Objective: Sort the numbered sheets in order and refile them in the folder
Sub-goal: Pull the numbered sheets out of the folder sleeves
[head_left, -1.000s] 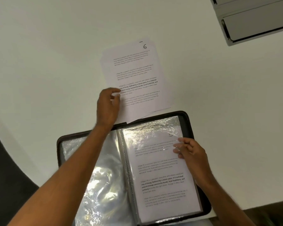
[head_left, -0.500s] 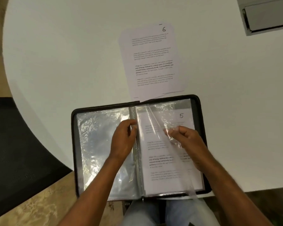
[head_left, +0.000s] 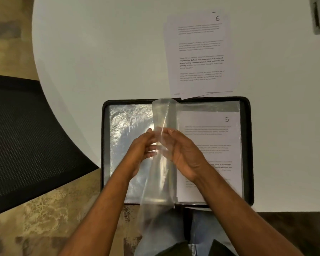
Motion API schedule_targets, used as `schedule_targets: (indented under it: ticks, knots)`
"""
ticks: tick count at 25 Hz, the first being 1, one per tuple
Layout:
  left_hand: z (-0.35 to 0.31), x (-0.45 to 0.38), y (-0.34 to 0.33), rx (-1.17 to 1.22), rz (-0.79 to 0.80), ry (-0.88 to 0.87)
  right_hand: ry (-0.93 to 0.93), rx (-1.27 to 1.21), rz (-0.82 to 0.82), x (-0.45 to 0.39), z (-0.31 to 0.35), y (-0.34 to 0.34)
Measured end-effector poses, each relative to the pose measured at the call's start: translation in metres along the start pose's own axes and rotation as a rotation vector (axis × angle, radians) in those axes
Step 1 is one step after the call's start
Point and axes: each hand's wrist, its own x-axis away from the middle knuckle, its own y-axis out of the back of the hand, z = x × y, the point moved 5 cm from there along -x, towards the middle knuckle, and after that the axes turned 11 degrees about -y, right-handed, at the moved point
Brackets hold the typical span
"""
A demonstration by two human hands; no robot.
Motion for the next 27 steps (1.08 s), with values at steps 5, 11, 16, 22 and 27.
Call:
schedule_targets:
  ticks: [5,11,16,22,27]
  knots:
    - [0.008,0.021,0.039,0.137,-0.119,0.028,-0.058,0.207,-0.118,-0.028,-0.023,-0.031]
    - [0.018,0.032,0.078,0.053,-0.265,0.039,-0.012,0.324,-0.109,-0.046,-0.038,-0.044]
    - [0.028,0.039,0.101,-0.272,-0.481,-0.043,0.122,0.507,-0.227,-0.049,-0.033,-0.036]
    - [0.031,0.042,0.103,-0.575,-0.558,-0.082,0.436,0.882,-0.522,-0.006,0.012,0.026]
    - [0.024,0.043,0.093,-0.758,-0.648,-0.147,0.566,1.244,-0.853,0.023,0.051,0.110]
